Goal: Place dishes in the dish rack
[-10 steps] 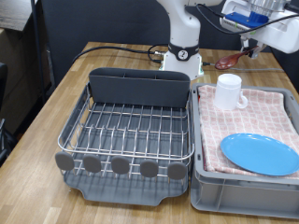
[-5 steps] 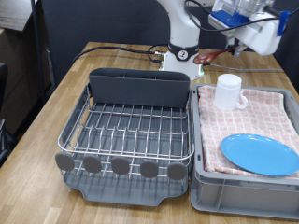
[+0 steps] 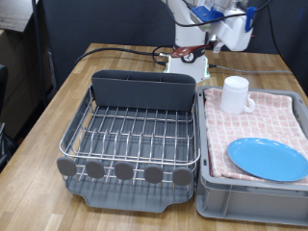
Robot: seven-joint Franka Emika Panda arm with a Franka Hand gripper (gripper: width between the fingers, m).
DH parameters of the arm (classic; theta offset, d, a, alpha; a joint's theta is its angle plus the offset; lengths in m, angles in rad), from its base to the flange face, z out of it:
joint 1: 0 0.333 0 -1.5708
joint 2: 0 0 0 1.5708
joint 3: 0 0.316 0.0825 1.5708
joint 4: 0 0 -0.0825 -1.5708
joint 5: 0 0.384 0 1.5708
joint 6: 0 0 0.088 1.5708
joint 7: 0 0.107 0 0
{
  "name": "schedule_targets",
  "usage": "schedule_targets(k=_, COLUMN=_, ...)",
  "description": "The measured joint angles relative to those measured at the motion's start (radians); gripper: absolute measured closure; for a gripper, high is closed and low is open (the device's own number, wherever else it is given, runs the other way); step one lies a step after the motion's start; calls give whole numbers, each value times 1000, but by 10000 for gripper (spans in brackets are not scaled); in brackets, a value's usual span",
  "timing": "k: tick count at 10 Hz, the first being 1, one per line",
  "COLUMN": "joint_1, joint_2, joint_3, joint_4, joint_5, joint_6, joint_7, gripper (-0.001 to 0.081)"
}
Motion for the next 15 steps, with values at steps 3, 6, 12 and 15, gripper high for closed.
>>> schedule_targets(k=3, joint_1=-5, joint_2=-61, joint_3=-50, joint_4=-56, joint_5=21, joint_6=32, joint_7=-1, gripper=715)
schedule_targets(k=6, joint_1=-7, joint_2=-62, joint_3=-60, joint_4=-52, joint_5=31, joint_6=-9, joint_7=46, gripper=715)
schedule_targets(k=12, joint_1=-6, joint_2=-62, joint_3=-213, joint_4=-56, joint_5=179, joint_6=-52, joint_7=-4, gripper=715)
schedule_targets(k=15, joint_1=2, joint_2=-47, joint_3=-330, joint_4=-74, joint_5=285, joint_6=-62, joint_7=-156, gripper=715)
